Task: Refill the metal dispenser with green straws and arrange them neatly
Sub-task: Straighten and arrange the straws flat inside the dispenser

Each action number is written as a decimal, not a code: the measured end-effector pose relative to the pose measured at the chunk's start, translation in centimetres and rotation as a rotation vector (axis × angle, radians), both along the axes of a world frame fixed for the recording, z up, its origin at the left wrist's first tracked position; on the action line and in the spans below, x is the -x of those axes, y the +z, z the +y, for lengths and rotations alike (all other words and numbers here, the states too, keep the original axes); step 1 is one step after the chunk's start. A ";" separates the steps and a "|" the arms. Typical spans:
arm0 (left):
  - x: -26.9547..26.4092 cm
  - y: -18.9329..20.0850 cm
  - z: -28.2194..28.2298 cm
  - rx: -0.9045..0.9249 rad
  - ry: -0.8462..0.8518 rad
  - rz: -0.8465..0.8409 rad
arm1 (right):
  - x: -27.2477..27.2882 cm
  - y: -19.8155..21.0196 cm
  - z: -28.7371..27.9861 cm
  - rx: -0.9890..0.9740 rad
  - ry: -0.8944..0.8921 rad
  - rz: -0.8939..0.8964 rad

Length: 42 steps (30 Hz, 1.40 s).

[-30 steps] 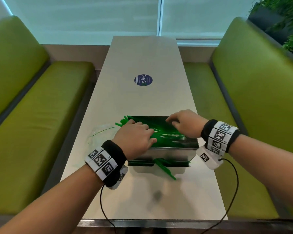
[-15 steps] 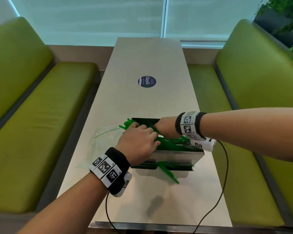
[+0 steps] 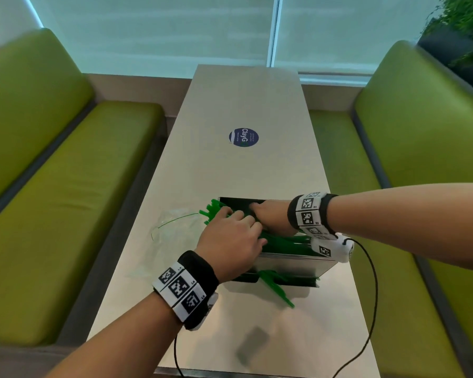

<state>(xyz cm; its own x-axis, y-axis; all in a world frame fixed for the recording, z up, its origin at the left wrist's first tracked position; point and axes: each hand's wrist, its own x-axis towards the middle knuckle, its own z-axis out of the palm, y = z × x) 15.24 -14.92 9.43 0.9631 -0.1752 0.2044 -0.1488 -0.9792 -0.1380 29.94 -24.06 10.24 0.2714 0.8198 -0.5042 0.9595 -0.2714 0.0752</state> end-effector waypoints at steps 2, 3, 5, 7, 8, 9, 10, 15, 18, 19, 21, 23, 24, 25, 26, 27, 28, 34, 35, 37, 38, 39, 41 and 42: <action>0.1 0.0 -0.2 0.014 0.013 0.010 | -0.2 0.0 0.5 0.042 0.042 0.005; 0.1 0.0 -0.3 0.019 0.018 0.015 | -0.2 -0.2 0.9 0.085 0.090 -0.011; 0.2 0.0 -0.5 0.025 0.032 0.021 | -0.1 -0.6 1.6 0.194 0.202 -0.075; 0.3 0.0 -0.6 0.034 0.046 0.024 | 0.0 -0.8 2.4 0.265 0.244 -0.117; 0.3 0.0 -0.6 0.040 0.050 0.022 | 0.0 -1.0 2.7 0.279 0.261 -0.140; 0.4 0.0 -0.6 0.045 0.053 0.020 | 0.1 -1.1 2.9 0.287 0.262 -0.164; 0.4 0.0 -0.6 0.050 0.054 0.019 | 0.1 -1.2 3.0 0.278 0.257 -0.184; 0.3 0.1 -0.7 0.066 0.058 0.025 | -0.1 -1.7 2.6 0.156 0.236 -0.145; 0.3 0.2 -0.7 0.077 0.054 0.024 | -0.6 -2.1 2.8 0.235 0.349 -0.265; 0.3 0.1 -0.7 0.081 0.053 0.028 | -0.7 -2.1 2.7 0.264 0.369 -0.297; 0.4 0.1 -0.7 0.093 0.057 0.035 | -0.8 -2.2 2.9 0.338 0.473 -0.309; 0.5 0.0 -0.9 0.113 0.072 0.027 | -0.1 -1.6 3.1 0.415 0.406 -0.267; 0.6 0.0 -1.1 0.123 0.081 0.021 | -0.1 -2.0 3.3 0.419 0.379 -0.267; 0.7 0.0 -1.3 0.137 0.088 0.017 | 0.0 -1.9 3.3 0.444 0.341 -0.249; 0.8 0.0 -1.5 0.155 0.091 0.005 | 0.0 -1.6 3.3 0.404 0.266 -0.209; 1.0 0.1 -1.5 0.177 0.090 -0.019 | -0.2 -1.6 3.0 0.316 0.167 -0.171; 1.1 0.3 -1.3 0.201 0.093 -0.052 | -0.3 -1.3 2.6 0.197 0.042 -0.074; 0.4 2.8 1.6 0.294 0.372 -0.002 | 0.2 -0.1 2.0 0.131 -0.168 -0.033; 0.0 2.8 2.1 0.346 0.421 0.032 | 0.3 0.2 1.9 0.151 -0.135 -0.066; -0.4 2.4 2.7 0.525 0.450 0.087 | 1.0 1.5 1.5 0.114 -0.085 -0.099; -0.4 2.2 2.8 0.598 0.445 0.094 | 1.2 2.0 1.3 0.080 -0.076 -0.110; -0.4 2.0 2.8 0.632 0.439 0.083 | 1.3 2.7 0.8 0.055 -0.062 -0.132; -0.2 1.9 2.7 0.654 0.437 0.046 | 1.4 2.7 0.7 0.009 -0.059 -0.163; 0.0 2.0 2.7 0.683 0.441 0.034 | 1.4 2.6 0.8 0.010 -0.083 -0.153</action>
<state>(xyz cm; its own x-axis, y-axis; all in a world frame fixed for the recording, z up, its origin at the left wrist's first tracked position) 15.29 -12.24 11.41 0.9220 0.3745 0.0987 0.2768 -0.8154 0.5084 28.57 -23.27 12.80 0.4122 0.7866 -0.4596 0.9110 -0.3479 0.2216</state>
